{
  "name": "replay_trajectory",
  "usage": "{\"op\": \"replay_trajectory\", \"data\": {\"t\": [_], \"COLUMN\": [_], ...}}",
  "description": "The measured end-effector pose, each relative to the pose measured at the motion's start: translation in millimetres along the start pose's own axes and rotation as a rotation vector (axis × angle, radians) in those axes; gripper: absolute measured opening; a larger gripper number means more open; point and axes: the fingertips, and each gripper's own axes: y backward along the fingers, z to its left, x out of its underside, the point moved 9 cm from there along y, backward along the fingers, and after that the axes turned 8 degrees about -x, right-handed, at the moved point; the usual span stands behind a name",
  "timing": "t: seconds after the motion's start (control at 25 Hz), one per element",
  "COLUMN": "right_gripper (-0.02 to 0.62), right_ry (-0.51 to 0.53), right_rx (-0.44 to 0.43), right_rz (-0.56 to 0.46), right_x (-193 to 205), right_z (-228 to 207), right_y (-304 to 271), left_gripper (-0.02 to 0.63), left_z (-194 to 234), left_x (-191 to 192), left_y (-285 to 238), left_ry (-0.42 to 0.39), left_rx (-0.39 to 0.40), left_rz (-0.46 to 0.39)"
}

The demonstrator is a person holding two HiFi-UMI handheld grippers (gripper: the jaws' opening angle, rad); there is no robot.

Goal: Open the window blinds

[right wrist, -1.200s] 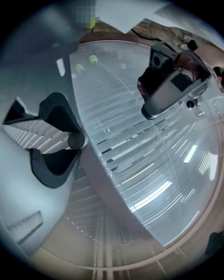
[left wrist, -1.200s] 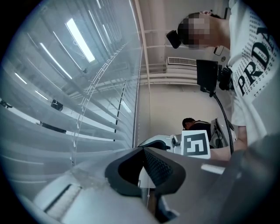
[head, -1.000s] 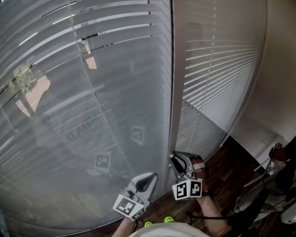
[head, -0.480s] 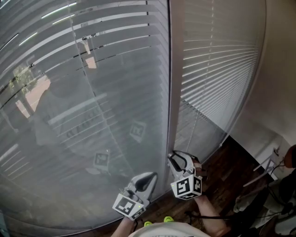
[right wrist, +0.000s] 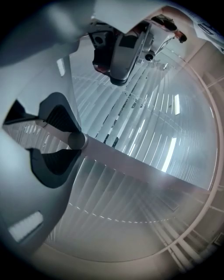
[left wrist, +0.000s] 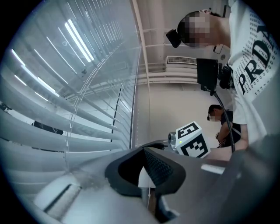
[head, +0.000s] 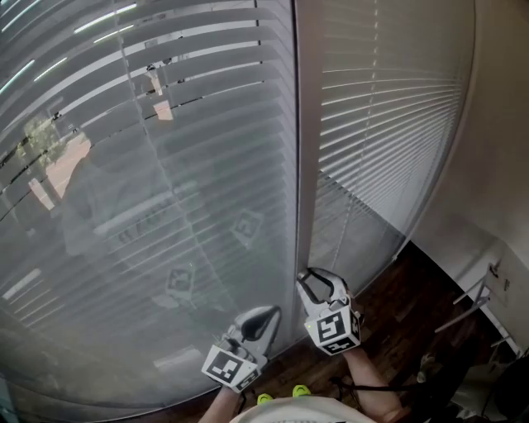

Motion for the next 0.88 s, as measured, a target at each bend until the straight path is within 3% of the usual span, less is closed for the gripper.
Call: {"op": "replay_trajectory", "data": {"t": [0.72,0.88], "right_gripper": [0.126,0.126], "right_ry": [-0.424,-0.561], "right_rx": [-0.03,-0.07], "right_rz": [-0.104,-0.137], "right_x": [9.0,11.1], "right_z": [-6.6,-10.4], "right_y": [0.4,0.3], "left_gripper": [-0.009,-0.009], "left_z": [-3.5,-5.1], "left_x": [1.8,1.4], "left_y": [6.2,6.1], "left_ry": [0.002,0.007], "left_rx": [0.001,0.009], "left_rz": [0.009,0.004]}}
